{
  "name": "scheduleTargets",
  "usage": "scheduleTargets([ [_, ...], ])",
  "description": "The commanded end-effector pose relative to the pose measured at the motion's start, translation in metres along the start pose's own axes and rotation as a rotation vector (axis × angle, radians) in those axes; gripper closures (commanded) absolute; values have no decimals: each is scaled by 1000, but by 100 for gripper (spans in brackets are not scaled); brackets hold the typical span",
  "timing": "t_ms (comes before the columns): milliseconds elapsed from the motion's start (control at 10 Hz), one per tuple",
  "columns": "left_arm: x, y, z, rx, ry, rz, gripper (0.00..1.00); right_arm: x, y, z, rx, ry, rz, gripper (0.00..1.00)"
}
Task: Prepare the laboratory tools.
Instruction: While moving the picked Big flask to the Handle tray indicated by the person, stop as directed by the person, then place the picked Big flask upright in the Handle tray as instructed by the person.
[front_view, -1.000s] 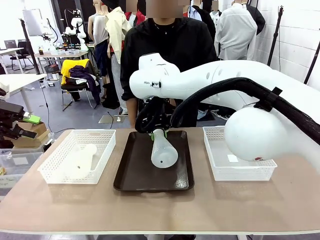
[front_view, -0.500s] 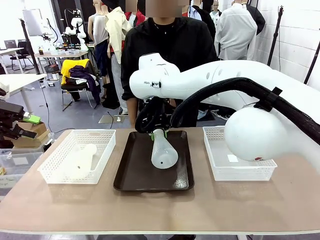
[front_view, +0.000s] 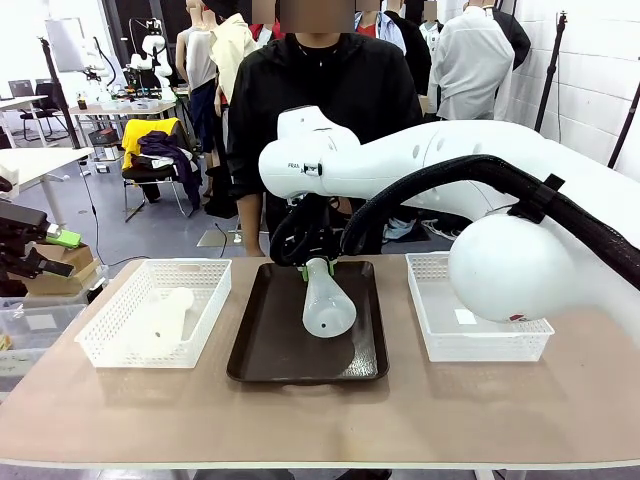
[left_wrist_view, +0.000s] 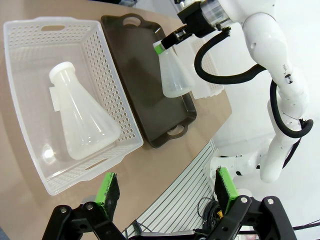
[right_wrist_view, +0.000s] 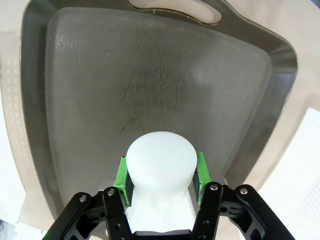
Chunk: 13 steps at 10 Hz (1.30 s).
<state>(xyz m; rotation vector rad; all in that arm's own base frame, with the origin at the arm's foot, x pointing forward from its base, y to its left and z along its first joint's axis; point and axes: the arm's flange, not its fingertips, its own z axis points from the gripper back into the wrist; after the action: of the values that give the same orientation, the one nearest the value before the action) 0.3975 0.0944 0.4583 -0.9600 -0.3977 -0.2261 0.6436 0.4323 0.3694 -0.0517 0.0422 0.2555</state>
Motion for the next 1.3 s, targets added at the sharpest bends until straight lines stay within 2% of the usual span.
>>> scheduleTargets([
  [0, -2, 0, 3, 3, 10, -9, 0, -2, 0, 0, -3, -8, -4, 100],
  [1200, -2, 0, 3, 3, 10, -9, 0, -2, 0, 0, -3, -8, -4, 100],
])
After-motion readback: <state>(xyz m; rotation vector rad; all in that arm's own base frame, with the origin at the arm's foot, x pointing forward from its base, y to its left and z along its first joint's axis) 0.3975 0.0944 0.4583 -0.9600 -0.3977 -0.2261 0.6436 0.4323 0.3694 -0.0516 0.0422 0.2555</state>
